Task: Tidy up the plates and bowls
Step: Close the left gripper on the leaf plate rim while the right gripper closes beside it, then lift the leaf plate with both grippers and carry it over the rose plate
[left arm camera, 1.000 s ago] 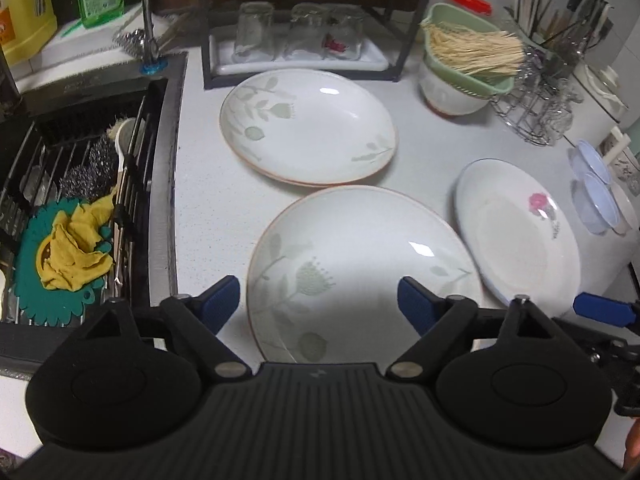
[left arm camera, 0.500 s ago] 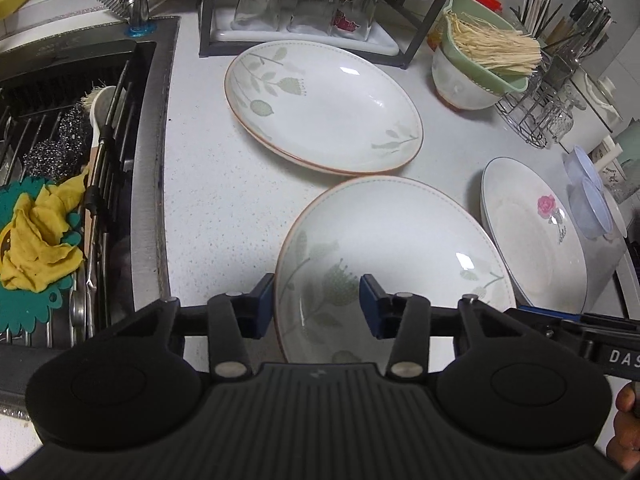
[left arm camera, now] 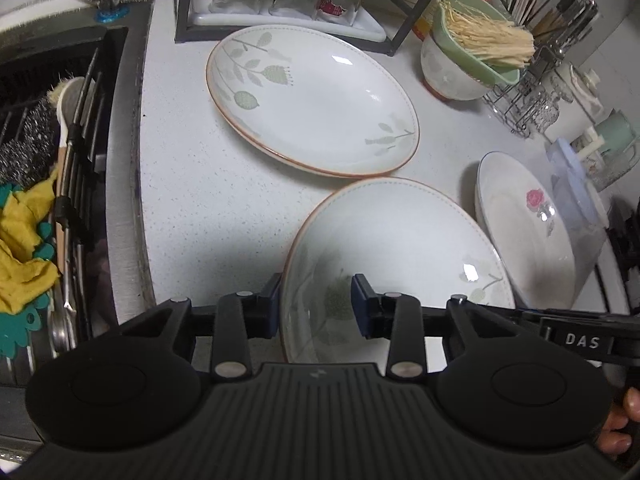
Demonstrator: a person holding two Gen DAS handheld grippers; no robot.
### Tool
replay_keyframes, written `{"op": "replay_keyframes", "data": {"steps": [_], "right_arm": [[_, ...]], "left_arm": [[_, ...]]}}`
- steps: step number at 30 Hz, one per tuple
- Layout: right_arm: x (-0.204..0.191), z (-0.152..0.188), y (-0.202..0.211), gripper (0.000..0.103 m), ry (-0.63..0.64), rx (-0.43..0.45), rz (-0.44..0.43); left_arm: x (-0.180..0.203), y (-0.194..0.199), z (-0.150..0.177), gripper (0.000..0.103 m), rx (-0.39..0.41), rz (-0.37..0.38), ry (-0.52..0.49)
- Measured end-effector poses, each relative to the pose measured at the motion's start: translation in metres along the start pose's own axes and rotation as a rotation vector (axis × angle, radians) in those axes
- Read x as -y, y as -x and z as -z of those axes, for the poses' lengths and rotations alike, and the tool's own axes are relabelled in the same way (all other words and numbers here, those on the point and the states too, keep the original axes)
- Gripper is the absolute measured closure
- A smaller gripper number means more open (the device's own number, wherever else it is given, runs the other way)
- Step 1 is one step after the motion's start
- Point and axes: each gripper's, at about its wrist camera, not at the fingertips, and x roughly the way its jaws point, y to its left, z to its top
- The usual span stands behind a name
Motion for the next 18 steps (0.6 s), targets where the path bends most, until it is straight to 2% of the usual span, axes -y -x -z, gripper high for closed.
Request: {"op": "replay_keyframes", "data": {"steps": [7,13,18], "right_arm": [[0.004,-0.004,-0.003,0.082,-0.014,0.014,-0.021],[0.009,-0.006,-0.002,0.082,-0.062,0.013,-0.044],[0.006,-0.014,0.000,0.081,-0.069,-0.005,-0.039]], "left_arm": [[-0.002,-0.003,-0.006,0.060,-0.023,0.042,0.016],[-0.013,-0.004,-0.008,0.057,-0.048,0.100,0.112],[-0.010,-0.001,-0.016,0.057,-0.082,0.069,0.129]]}}
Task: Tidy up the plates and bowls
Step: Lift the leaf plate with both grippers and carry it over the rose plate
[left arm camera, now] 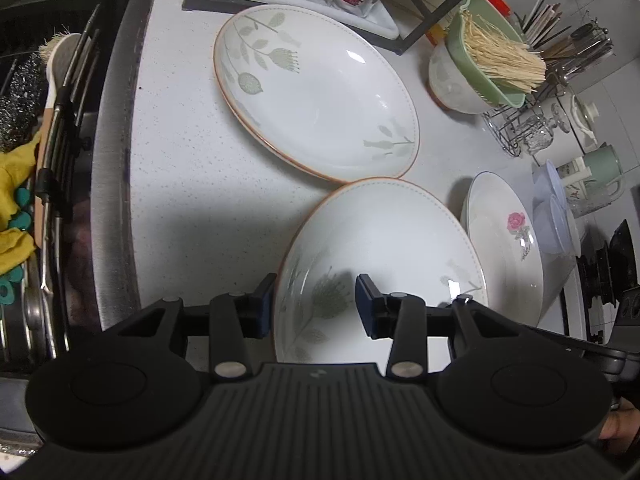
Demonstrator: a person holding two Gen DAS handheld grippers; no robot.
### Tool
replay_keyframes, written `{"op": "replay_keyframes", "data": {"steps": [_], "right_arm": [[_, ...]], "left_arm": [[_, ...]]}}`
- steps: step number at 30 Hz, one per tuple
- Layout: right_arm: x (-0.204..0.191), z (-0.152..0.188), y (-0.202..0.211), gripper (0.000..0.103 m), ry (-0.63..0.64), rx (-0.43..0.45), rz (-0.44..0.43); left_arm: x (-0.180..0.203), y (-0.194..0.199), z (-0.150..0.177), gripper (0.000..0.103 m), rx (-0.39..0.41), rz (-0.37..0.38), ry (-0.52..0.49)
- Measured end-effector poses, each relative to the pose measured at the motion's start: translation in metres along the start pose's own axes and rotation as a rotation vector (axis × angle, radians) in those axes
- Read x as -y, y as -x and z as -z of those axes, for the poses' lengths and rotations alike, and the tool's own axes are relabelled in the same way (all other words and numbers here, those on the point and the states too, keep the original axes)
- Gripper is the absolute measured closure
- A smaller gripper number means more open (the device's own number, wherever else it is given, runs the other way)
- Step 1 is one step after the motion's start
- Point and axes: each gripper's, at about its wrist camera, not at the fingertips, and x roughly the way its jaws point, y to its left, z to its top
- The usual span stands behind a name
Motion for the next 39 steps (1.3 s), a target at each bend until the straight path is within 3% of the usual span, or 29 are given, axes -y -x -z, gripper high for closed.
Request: {"op": "replay_keyframes", "data": {"steps": [10,20,33,39], "right_arm": [[-0.002,-0.022,0.021,0.081,-0.052,-0.008,-0.059],[0.030,-0.043,0.061,0.082,-0.145,0.033,-0.089],[0.112,-0.070,0.088,0.082,-0.186,0.097,-0.050],[0.145,-0.075,0.078,0.082,-0.188,0.098,-0.061]], "left_arm": [[0.014,0.025,-0.016,0.057,-0.025,0.027,0.054],[0.064,0.018,-0.033,0.057,-0.044,0.089,0.043],[0.147,-0.054,-0.039,0.057,-0.093,0.078,-0.020],[0.170,-0.082,-0.037,0.057,-0.112,0.013,-0.051]]}}
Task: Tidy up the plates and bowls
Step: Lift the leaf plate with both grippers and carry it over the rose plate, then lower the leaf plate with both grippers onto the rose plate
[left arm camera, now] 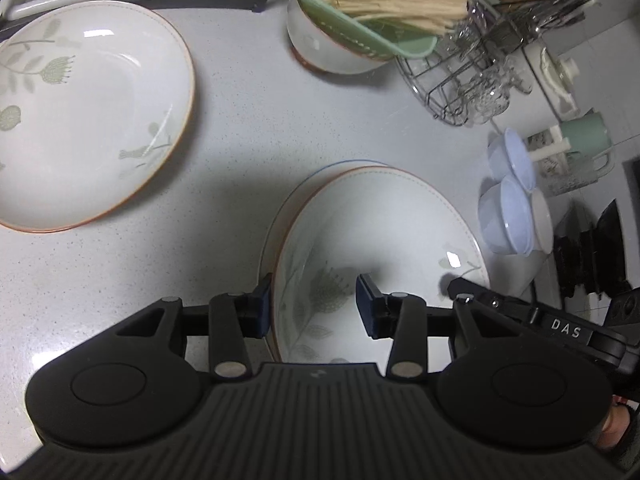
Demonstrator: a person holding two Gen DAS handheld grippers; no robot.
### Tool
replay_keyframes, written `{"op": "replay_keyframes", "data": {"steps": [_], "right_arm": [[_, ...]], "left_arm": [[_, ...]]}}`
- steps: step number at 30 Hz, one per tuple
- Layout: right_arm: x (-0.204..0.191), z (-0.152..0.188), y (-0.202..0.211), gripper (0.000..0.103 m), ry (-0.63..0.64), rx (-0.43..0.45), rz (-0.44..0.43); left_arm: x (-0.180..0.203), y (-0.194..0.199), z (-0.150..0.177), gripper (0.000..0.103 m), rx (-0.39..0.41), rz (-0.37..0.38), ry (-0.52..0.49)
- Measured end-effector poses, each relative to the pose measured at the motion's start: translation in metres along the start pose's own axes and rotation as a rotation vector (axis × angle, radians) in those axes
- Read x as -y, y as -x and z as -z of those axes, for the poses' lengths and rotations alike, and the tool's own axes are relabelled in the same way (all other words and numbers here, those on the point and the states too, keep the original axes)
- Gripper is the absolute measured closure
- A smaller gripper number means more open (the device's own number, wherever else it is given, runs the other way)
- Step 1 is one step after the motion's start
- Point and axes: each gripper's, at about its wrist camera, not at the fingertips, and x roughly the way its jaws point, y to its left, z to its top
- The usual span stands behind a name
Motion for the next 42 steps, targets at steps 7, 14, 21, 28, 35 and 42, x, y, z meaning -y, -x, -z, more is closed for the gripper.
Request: {"op": "replay_keyframes", "data": {"steps": [7,14,21,28,35,42], "right_arm": [[0.012,-0.004,-0.007,0.082,0.029,-0.001,0.010],[0.018,-0.003,-0.013,0.082,0.061,-0.005,0.031],[0.017,-0.004,-0.013,0.082,0.083,0.020,0.038],[0.013,0.001,-0.014,0.082,0.104,0.040,0.061],[0.013,0.004,-0.013,0.083,0.110,0.058,0.061],[0.015,0.004,-0.012,0.083,0.079,0.073,0.054]], "left_arm": [[0.016,-0.017,-0.002,0.057,-0.006,-0.070,-0.038],[0.029,-0.027,-0.005,0.055,-0.033,-0.129,-0.064],[0.044,-0.031,-0.009,0.053,-0.045,-0.183,-0.126],[0.044,-0.031,-0.013,0.053,-0.058,-0.199,-0.096],[0.040,-0.028,-0.015,0.053,-0.069,-0.200,-0.030],[0.027,-0.015,-0.021,0.053,-0.102,-0.152,0.030]]}}
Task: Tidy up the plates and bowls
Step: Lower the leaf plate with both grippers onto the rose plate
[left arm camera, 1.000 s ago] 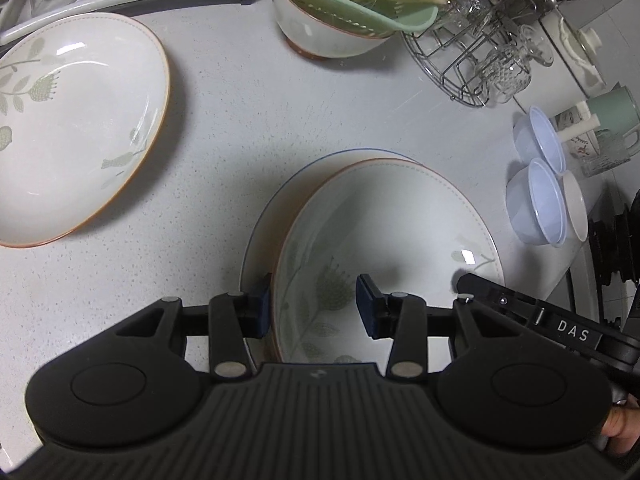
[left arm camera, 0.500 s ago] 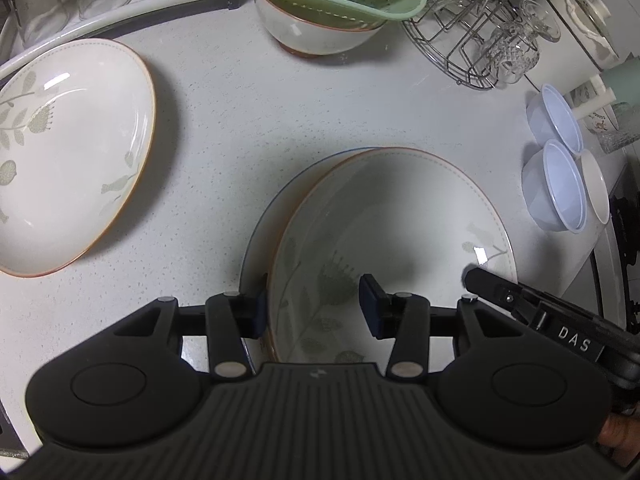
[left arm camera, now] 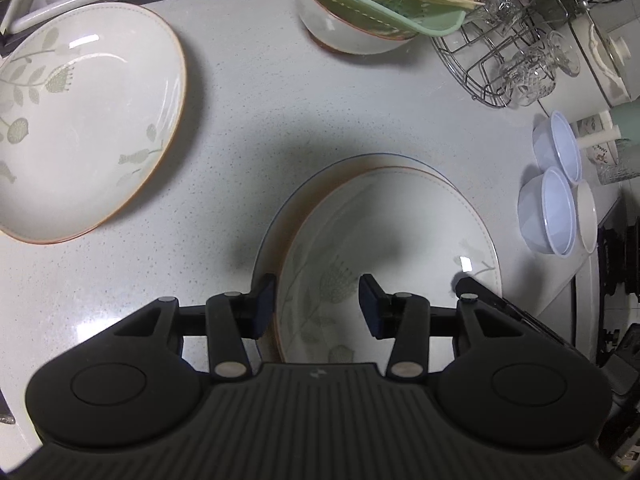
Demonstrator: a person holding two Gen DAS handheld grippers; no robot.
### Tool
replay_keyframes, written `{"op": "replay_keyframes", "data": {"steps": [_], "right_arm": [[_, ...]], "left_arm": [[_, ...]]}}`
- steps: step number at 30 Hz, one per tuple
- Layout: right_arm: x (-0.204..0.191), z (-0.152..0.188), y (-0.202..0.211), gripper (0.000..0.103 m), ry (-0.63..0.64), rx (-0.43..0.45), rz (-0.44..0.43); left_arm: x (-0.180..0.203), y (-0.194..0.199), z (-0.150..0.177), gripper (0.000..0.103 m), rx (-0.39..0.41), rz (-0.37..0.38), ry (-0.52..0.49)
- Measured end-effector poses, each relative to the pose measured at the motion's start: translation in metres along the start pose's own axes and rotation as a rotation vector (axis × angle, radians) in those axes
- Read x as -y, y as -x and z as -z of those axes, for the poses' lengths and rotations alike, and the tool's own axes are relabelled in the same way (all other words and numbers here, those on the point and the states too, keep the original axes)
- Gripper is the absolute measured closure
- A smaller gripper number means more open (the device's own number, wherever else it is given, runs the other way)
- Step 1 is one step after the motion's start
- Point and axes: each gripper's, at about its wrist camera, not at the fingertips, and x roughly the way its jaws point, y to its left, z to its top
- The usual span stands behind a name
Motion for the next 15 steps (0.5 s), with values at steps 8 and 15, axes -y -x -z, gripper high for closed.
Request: {"op": "replay_keyframes", "data": {"steps": [8,15], "right_arm": [[-0.013,0.000,0.001,0.083,0.056,0.016,0.034],[-0.026,-0.004,0.014,0.083,0.140,0.067,0.088]], "left_arm": [[-0.012,0.032,0.006,0.053,0.060,-0.002,0.028],[-0.005,0.061,0.025,0.053,0.146,-0.026,0.006]]}}
